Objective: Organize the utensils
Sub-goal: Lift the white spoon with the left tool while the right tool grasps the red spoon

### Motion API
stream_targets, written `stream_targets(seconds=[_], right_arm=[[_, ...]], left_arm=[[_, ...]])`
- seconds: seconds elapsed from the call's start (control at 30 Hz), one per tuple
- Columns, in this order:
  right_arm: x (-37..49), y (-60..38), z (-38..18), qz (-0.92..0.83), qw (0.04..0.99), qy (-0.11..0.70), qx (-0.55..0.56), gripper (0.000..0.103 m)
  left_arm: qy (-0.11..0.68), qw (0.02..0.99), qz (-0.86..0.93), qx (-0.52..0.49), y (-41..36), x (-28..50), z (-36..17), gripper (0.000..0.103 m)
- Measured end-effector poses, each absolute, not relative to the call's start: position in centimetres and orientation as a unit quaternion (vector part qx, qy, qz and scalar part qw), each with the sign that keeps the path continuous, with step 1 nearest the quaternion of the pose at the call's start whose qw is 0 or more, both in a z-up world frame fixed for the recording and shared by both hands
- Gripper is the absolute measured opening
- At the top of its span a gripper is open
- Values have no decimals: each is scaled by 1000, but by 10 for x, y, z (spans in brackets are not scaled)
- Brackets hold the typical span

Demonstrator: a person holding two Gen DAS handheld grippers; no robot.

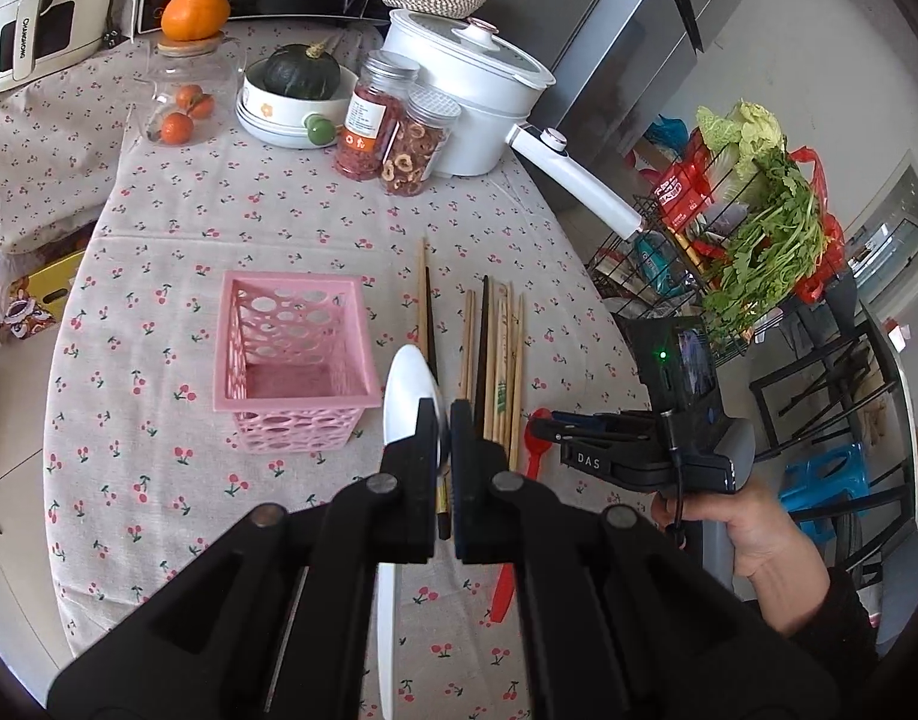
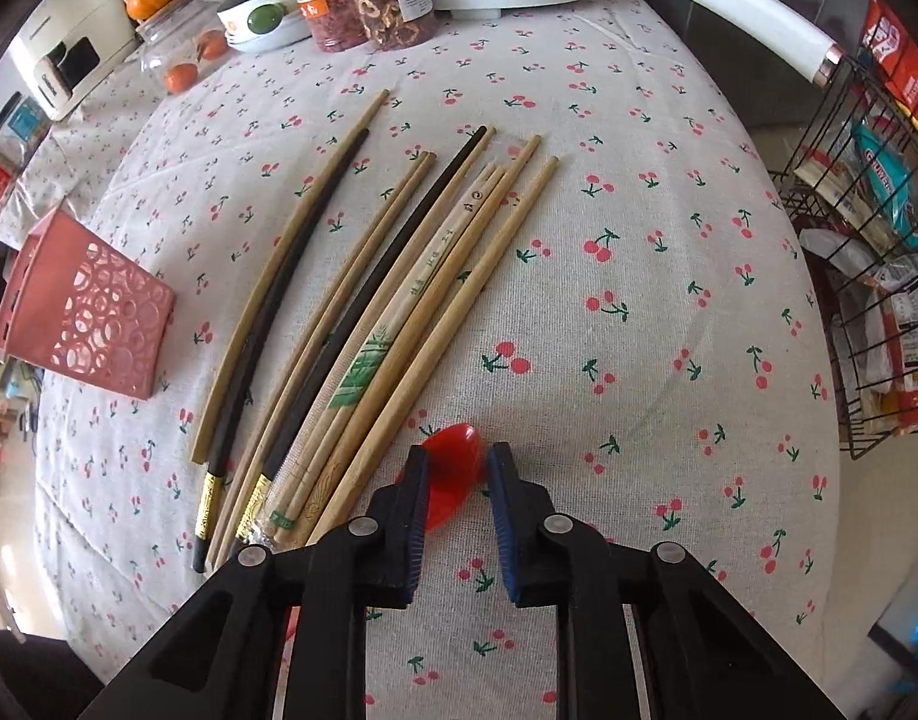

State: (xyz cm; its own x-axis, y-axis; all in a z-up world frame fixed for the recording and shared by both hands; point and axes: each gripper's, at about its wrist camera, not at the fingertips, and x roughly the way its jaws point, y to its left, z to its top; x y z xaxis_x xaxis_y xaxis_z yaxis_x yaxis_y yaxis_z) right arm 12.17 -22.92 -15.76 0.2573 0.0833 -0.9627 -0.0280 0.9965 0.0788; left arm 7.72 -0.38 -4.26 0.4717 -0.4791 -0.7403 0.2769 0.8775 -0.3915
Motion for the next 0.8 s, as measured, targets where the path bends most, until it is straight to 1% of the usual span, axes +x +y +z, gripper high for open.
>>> stream_targets(seconds=[0.13, 0.2, 0.4, 0.57, 0.67, 0.73, 0.8], right_arm=[[122, -229, -156, 46, 797, 600, 38, 6], [118, -229, -152, 46, 803, 593, 38, 4], [103, -233, -129, 46, 827, 559, 49, 2], [81, -239, -96, 46, 853, 514, 74, 2], [72, -237, -75, 59, 868, 486, 78, 2], [73, -237, -72, 72, 869, 483, 81, 4], [82, -238, -85, 86, 847, 518, 83, 14]], left_arm=[[458, 854, -219, -112, 3, 75, -40, 4], [451, 859, -214, -113, 8, 75, -36, 4], [396, 884, -202, -143, 32, 76, -10, 4], [310, 916, -209, -144, 37, 81, 8, 4], [278, 926, -211, -146, 34, 88, 10, 4], [283, 920, -213, -165, 33, 93, 6, 4], [294, 915, -216, -171, 28, 95, 2, 4]])
